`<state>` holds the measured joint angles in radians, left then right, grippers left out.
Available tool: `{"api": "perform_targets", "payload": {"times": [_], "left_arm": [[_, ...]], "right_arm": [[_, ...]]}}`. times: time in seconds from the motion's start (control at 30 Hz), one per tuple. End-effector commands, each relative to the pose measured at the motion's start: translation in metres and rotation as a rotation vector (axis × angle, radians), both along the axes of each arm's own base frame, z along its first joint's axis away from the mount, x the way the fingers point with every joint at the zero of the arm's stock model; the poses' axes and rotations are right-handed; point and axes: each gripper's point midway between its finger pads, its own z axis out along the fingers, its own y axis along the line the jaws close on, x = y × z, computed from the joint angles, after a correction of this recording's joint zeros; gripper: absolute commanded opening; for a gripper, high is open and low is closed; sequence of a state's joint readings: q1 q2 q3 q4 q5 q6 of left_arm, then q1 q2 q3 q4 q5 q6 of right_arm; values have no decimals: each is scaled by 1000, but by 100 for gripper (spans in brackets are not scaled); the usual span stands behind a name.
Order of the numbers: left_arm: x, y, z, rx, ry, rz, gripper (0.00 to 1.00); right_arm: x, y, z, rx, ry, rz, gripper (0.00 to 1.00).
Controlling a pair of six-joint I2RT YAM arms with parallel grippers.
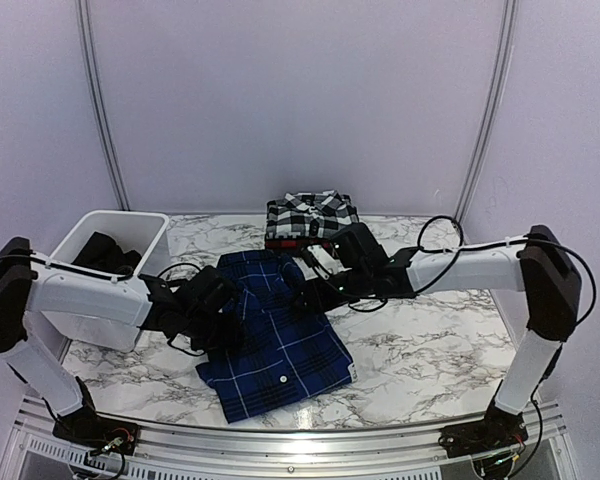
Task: Fold and stack the long sleeve shirts
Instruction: Fold the rectangle-folded shirt at the center of the board.
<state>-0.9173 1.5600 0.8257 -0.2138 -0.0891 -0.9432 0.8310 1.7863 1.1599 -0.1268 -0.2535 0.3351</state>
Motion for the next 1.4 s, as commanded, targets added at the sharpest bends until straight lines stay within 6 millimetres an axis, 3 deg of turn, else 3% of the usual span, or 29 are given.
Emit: {"api": "perform_targets", "payload": {"times": [0.0,0.1,0.27,0.5,0.77,0.97,1.07,1.17,1.3,1.37], "left_arm": [[37,-27,7,-2,-79,-50,33],[45,-37,4,0,-74,-63,32],[51,-36,-5,10,-57,-43,31],[52,-36,-7,5,-44,-20,31],[45,-28,13,-10,-68,-33,32],[32,-24,27,-4,-55,-107,34],[24,-22,34,-5,-57,-158,34],[20,-21,49,-19,-81,-195,34],[9,-25,61,-77,-74,-242,34],[4,-25,62,-87,-67,-262,34]], "right_arm": [[-3,-24,13,-36,-51,-58,54],[-14,-41,1,-71,-28,-78,53],[-39,-76,-25,-136,22,-116,53],[-80,-119,-79,-269,97,-135,46],[-145,-128,-104,-375,161,-83,43],[-183,-103,-72,-281,212,-55,44],[-173,-100,-51,-217,199,-134,50],[-139,-101,-29,-154,153,-231,57],[-89,-93,-4,-40,96,-286,57],[-68,-88,-2,-14,82,-281,56]]}}
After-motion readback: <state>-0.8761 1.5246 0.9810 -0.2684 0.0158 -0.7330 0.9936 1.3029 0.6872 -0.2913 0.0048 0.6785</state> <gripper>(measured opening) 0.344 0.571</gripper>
